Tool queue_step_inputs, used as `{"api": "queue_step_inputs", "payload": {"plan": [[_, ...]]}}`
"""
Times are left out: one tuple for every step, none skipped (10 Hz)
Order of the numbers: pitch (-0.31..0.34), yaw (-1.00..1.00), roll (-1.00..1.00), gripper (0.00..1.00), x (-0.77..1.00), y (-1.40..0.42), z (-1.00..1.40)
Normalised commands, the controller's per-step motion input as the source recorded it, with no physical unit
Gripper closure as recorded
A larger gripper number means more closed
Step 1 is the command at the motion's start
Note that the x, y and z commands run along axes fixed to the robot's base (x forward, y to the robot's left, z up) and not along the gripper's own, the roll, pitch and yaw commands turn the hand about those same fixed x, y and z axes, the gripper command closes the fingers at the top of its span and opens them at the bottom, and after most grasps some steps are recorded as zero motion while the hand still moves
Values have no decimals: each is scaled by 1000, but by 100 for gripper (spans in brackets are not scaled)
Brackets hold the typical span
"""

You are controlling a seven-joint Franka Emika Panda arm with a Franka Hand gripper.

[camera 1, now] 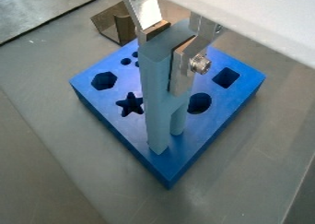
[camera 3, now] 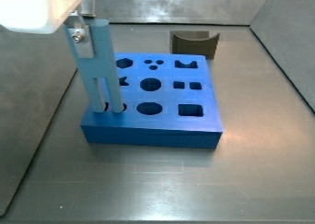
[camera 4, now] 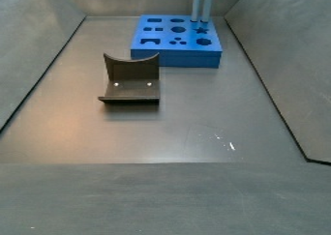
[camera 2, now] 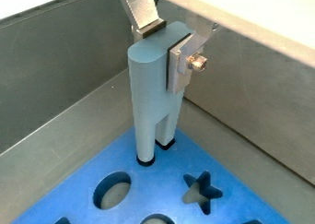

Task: Insert the square-circle object.

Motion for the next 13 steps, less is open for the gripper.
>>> {"api": "queue_step_inputs", "payload": {"plan": [[29,-77,89,100,314,0,-283],[11,-77,60,100,249,0,-289],[0,-37,0,100,100,6,-360],[0,-14,0,100,43,43,-369],[-23,0,0,100,31,23,-426],[-53,0,-3,100,6,0,-477],[-67,0,0,100,20,0,-454],[-49,0,0,100,60,0,-434],[-44,0,0,100,66,0,-414],[-54,0,0,100,57,0,-403],[-44,0,0,100,77,0,-377],[-14,0,11,100,143,0,-369],[0,0,41,100,211,-9,-363]]}}
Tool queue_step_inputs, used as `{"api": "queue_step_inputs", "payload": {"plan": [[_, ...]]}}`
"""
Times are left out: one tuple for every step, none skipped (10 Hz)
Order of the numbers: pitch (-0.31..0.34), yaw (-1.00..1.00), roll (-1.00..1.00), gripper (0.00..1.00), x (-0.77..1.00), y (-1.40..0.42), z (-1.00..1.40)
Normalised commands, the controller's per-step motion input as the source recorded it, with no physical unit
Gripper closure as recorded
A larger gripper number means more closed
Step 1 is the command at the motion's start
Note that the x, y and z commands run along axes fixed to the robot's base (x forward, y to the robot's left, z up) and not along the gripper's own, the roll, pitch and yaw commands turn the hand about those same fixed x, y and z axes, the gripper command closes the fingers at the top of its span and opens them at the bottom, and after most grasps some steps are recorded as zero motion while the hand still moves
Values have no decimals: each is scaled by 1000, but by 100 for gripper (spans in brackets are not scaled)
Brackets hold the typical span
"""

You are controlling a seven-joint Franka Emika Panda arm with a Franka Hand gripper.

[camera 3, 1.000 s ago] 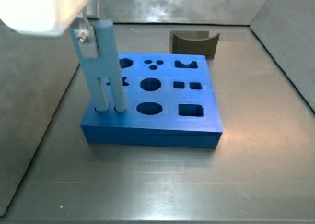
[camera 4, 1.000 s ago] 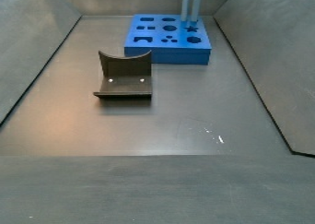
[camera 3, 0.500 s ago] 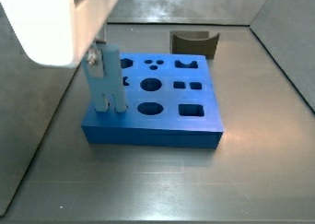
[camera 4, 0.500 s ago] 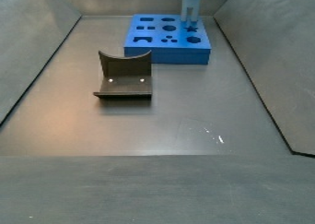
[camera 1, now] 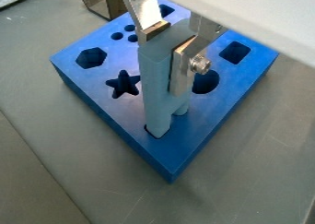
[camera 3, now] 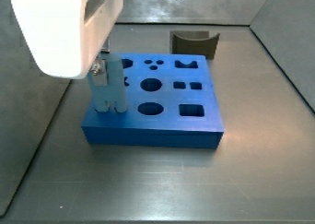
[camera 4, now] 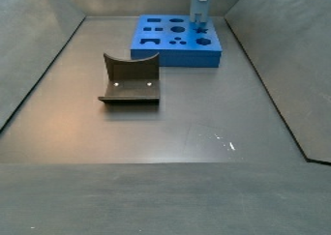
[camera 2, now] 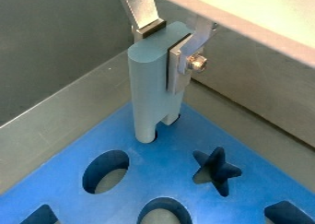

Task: Insert the square-circle object.

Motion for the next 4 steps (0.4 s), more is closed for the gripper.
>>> {"api": "queue_step_inputs", "payload": {"plan": [[0,0,70,100,283,-49,-377],[0,0,0,100,97,-123,-191],[57,-46,0,100,71,0,0],[-3,0,0,100,0,0,0]]}}
